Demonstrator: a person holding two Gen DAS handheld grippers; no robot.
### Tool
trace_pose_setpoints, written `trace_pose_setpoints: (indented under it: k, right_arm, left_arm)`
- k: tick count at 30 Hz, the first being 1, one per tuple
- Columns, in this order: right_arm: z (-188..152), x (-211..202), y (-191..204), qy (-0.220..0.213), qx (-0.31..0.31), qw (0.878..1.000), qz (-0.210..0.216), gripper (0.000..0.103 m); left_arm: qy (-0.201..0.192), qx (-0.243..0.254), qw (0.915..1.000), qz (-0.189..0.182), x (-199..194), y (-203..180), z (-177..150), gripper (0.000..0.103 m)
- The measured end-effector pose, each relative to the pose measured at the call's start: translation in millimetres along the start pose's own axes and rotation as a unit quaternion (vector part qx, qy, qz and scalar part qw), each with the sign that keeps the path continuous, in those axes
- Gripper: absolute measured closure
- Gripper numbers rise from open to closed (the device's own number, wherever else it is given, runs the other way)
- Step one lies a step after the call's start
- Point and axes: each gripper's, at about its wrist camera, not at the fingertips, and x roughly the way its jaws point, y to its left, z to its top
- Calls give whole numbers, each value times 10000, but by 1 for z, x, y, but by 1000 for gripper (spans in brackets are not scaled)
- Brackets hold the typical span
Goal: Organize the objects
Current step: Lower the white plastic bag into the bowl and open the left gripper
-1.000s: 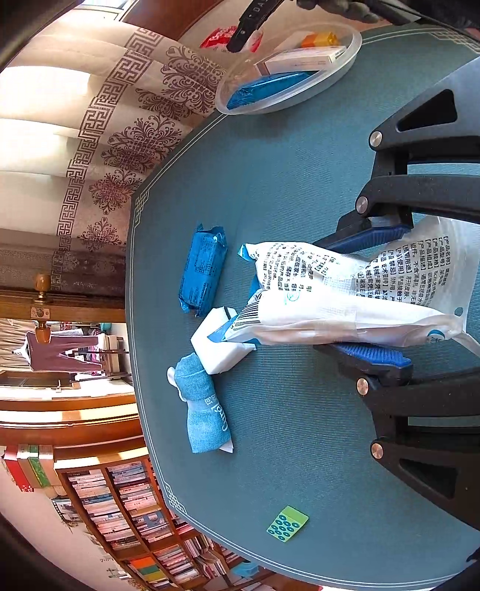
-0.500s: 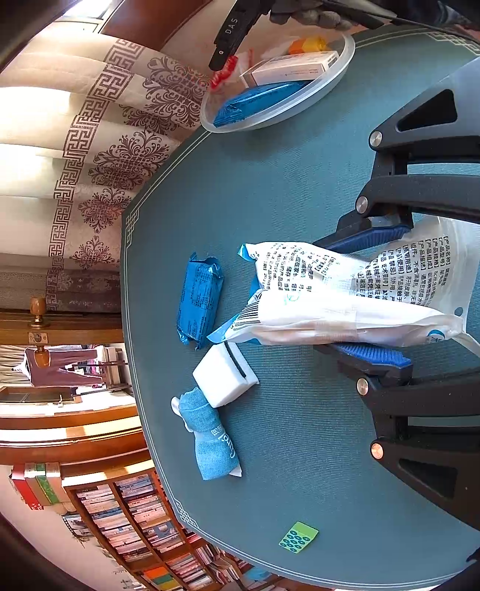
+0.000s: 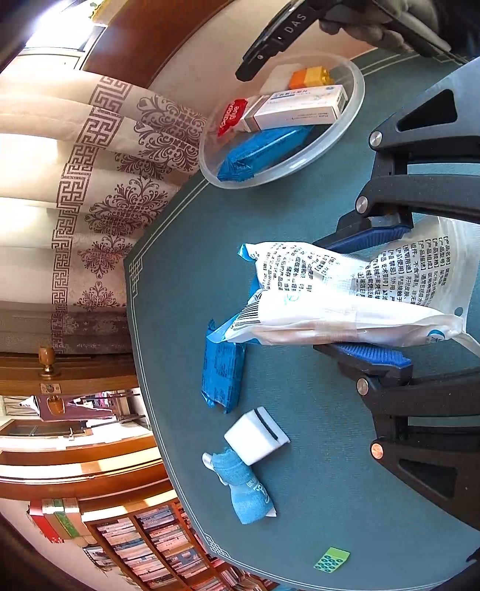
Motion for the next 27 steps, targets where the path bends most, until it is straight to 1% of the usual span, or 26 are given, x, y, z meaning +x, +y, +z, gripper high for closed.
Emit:
trace_pose_setpoints:
  k: [3,8,12,16,21,24,27]
  right_arm:
    - [-13,-13,-2,7,-8,10000,83,50]
    - [-28,-31,-9,-12,-18,9999,160,50]
    - [-33,-38,-17,-53,12,9998,174,50]
    - [-36,-40,-21,-35,62,9997,222,50]
    - [-34,-34,-21,22,112,9995,309,50]
    - [-35,-34,-22,37,146,9993,348,50]
    - [-35,-32,-22,60,162,9992,364,50]
  left_arm:
    - [-34,124,9997,-193,5,-16,10,56]
    - [20,264,9981,-557,16,-43,33,56]
    - [-70,535,9963,-664,22,-71,48,56]
    - [-39,757,9941,-772,33,-95,60,56]
    - [174,705,9924,-998,53,-113,75,56]
    - [184,769,9923,-952,65,-125,85,56]
    - [172,859,9909,-1024,73,-136,93,55]
